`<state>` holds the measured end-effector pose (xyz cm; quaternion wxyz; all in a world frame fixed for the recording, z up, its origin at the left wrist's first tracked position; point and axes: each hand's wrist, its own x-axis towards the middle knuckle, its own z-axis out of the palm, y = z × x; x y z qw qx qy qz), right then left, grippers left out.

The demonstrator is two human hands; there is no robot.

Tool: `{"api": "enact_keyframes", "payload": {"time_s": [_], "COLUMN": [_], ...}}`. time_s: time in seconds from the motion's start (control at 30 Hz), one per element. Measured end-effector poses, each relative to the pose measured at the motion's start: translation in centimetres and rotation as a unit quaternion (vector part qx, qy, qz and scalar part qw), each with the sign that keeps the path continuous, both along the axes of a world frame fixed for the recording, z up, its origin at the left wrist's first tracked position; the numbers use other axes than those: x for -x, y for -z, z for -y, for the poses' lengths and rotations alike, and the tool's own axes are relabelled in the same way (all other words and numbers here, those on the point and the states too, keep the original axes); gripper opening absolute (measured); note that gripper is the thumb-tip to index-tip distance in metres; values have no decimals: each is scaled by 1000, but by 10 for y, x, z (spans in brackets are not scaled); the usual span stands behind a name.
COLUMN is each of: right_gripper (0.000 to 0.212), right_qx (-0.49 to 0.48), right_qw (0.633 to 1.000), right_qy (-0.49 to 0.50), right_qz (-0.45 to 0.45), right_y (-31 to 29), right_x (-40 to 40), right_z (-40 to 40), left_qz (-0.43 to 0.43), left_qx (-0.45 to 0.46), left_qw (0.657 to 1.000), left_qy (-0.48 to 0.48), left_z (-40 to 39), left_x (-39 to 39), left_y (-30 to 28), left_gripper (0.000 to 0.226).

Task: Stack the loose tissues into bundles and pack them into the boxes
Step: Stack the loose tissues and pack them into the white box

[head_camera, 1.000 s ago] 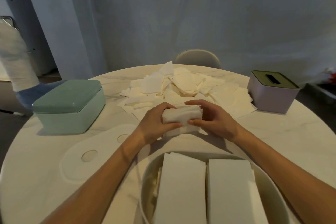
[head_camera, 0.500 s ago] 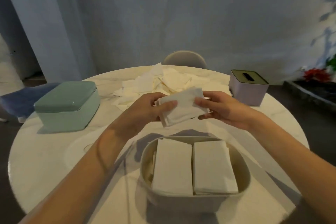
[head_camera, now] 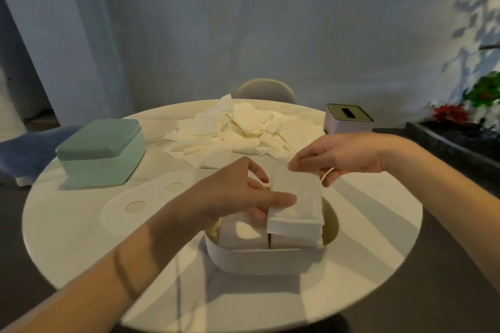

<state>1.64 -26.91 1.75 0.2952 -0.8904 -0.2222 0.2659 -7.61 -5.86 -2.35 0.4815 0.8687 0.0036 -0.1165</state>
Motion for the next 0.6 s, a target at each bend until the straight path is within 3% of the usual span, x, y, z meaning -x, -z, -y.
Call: {"api": "enact_keyframes", "payload": {"time_s": [0.13,0.3,0.43,0.5,0.6], "right_gripper": [43,51,50,47,63], "right_qx": [59,124,-7,-16,15], "right_qw": [995,968,955,950,945], "right_qy": [-4,19,3,-39,-89], "right_qz": [74,219,298,308,313], "right_y": [7,24,18,15,23], "right_x": [5,9,28,40,53], "right_z": [-7,-13,3,13,23], "left_qz": [11,128,255,275,256], "left_qx": [-27,-188,-223,-249,-288], "left_qw": [999,974,939,924,915], "left_qy": [20,16,54,95,118], "left_z": [7,12,3,-1,-2], "left_x": [8,12,7,6,6], "left_y": [6,17,17,15,16], "left_gripper": [56,63,68,64,66]}}
